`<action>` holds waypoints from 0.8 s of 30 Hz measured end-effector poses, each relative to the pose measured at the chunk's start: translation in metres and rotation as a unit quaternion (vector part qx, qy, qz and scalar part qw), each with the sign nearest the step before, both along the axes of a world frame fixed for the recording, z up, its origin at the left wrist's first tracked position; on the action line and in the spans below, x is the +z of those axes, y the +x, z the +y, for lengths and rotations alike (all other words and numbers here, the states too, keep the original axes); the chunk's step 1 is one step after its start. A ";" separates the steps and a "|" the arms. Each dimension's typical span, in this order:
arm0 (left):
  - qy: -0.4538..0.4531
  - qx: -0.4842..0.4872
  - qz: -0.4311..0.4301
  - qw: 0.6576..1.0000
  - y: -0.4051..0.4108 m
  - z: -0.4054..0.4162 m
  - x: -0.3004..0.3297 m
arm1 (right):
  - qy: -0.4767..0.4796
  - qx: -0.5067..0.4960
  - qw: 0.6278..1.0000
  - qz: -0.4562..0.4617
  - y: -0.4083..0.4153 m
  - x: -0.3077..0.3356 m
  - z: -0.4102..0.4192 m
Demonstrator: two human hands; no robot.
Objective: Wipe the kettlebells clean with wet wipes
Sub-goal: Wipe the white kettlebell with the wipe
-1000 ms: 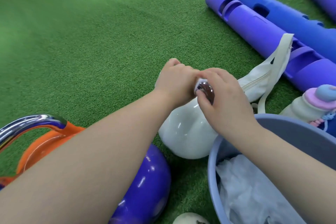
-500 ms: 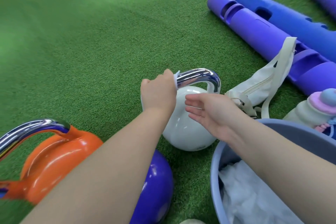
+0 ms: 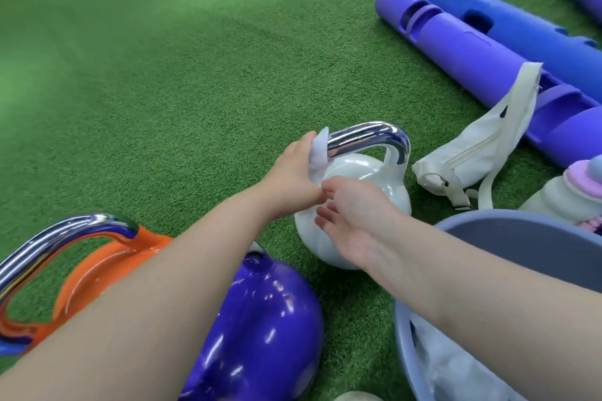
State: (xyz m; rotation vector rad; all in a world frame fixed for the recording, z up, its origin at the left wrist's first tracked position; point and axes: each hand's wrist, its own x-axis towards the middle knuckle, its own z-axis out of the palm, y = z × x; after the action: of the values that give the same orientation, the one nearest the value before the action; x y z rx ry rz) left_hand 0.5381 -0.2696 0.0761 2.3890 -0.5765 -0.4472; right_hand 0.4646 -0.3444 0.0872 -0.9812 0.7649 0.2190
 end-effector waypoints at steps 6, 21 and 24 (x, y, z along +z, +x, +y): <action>-0.158 0.055 0.056 0.984 -0.007 0.021 -0.004 | -0.050 0.006 0.998 -0.029 0.011 -0.006 0.013; -0.242 0.210 0.072 0.945 0.000 0.038 -0.008 | -0.018 -0.192 0.980 -0.054 0.063 -0.004 0.021; -0.241 0.251 0.068 0.935 0.003 0.040 -0.010 | -0.133 -0.186 0.968 -0.103 0.063 -0.025 0.034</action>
State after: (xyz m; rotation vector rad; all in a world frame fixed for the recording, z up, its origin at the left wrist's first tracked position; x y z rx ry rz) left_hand 0.5411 -0.2297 0.0666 1.9118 0.0076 -0.2077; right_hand 0.5276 -0.3107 0.0625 -1.0713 0.7830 -0.3150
